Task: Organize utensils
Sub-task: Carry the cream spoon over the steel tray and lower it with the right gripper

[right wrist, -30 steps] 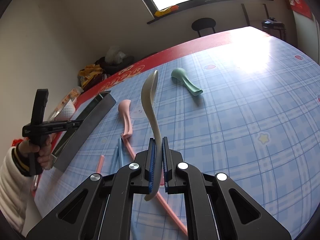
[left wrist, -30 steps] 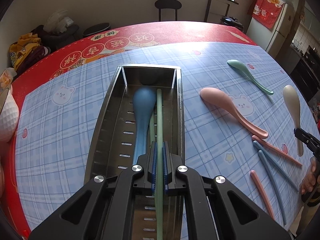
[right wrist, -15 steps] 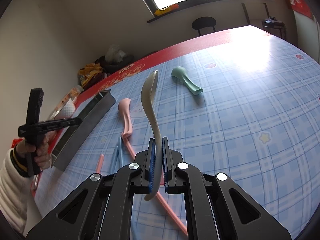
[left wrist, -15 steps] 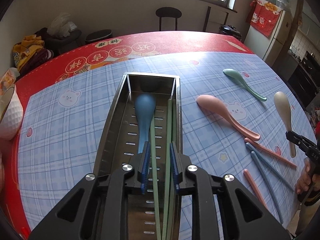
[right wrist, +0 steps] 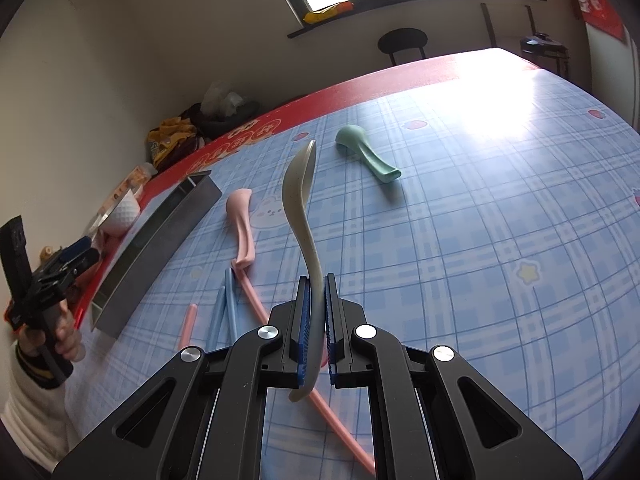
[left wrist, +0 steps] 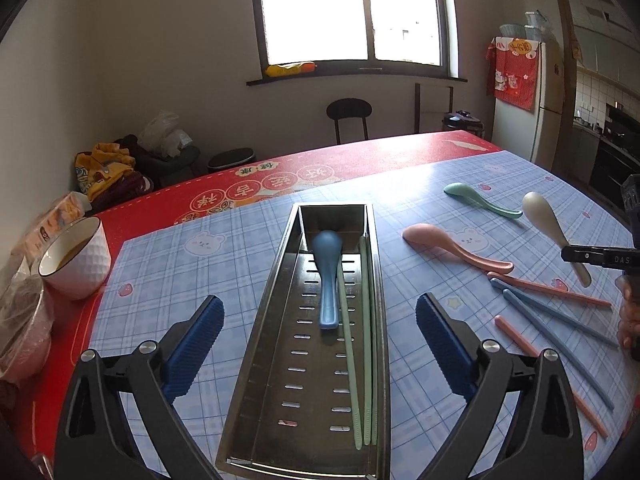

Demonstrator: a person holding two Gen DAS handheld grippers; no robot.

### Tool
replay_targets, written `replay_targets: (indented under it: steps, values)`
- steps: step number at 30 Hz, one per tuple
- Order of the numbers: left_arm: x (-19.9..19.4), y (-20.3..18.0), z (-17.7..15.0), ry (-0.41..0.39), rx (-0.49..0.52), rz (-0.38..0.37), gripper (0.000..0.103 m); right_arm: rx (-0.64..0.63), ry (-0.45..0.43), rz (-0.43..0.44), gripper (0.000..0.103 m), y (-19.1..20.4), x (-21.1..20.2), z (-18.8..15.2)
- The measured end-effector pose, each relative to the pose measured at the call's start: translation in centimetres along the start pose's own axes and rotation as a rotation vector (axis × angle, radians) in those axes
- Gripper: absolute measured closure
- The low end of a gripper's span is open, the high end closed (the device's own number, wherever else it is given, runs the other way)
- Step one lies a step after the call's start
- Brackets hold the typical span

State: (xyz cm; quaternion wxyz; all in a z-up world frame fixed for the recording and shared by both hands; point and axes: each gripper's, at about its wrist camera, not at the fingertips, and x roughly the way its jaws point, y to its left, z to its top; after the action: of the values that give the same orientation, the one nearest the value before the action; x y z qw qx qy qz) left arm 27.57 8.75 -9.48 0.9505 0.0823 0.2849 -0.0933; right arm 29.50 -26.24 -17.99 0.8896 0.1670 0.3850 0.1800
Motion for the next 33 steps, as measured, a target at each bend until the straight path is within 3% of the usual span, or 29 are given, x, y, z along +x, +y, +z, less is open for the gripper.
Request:
replay_targets:
  steps: [7,13,17,23,30,33]
  values:
    - [-0.8,1.7,-1.7,-0.082,-0.021,0.017,0.006,0.009,0.014,-0.05,0.096,0.1,0.4,0.1]
    - [-1.4,3.4,-2.4,-0.098,-0.1,-0.066,0.006,0.025,0.027,-0.112,0.096,0.2,0.6,0.4]
    - [-1.9,4.0,-2.4,-0.109,-0.139,-0.063,0.006,0.028,0.048,-0.151,0.096,1.3,0.4,0.9]
    - [-1.6,4.9,-2.4,-0.089,-0.188,-0.023,0.006,0.11,0.038,-0.034,0.096,5.2,0.6,3.0]
    - [-1.6,7.2,-2.6,-0.095,-0.281,0.025,0.006,0.204,0.122,0.142,0.096,12.7,6.6,5.4]
    - [-1.4,7.7,-2.6,-0.088,-0.303,0.035,0.006,0.25,0.159,0.177,0.096,15.6,9.5,6.2]
